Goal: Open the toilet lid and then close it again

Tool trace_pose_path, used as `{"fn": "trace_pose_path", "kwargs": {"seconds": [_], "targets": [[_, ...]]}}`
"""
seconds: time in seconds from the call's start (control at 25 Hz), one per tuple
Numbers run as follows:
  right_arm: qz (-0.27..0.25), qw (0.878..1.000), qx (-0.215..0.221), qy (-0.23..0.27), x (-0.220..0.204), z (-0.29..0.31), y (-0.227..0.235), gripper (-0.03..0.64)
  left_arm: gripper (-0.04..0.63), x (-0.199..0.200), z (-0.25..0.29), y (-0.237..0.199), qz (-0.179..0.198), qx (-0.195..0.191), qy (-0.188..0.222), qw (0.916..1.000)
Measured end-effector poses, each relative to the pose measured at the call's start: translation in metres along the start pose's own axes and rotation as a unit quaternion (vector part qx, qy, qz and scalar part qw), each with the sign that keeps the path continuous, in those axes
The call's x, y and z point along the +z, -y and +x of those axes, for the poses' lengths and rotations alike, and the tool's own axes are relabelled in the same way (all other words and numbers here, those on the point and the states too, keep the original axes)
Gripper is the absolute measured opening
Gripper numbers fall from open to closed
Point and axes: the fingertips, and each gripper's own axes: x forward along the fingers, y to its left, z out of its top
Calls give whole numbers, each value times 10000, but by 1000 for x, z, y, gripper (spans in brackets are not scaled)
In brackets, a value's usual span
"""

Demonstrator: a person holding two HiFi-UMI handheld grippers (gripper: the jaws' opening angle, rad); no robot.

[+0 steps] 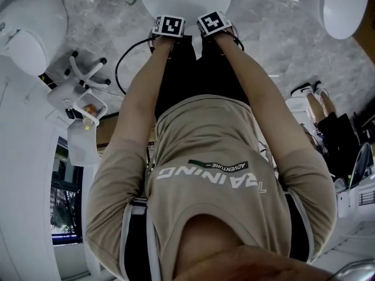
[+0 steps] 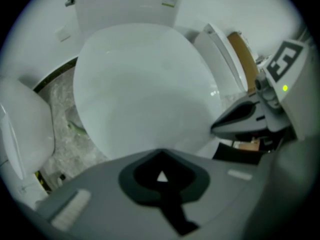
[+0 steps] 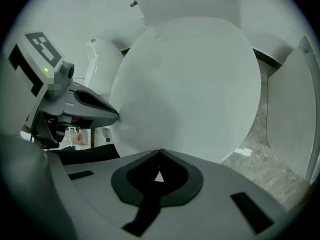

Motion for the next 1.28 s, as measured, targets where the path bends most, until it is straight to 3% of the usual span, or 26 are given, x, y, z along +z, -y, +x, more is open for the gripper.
{"fn": "trace_pose_path", "kwargs": {"seconds": [0.6, 0.88, 1.04, 1.28], "targets": [[279, 9995, -66, -136, -3, 41, 15, 9, 5, -2, 40, -9, 10, 73, 125, 9999], [347, 9990, -200, -197, -2, 47, 20, 11, 5, 1, 46, -11, -262, -42, 211, 9994], [545, 9980, -255, -173, -8, 45, 21, 9, 5, 1, 44, -6, -218, 28, 301, 9993], [665, 9974, -142, 258, -1, 48, 13, 9, 6, 2, 42, -11, -898, 212, 510, 9944]]}}
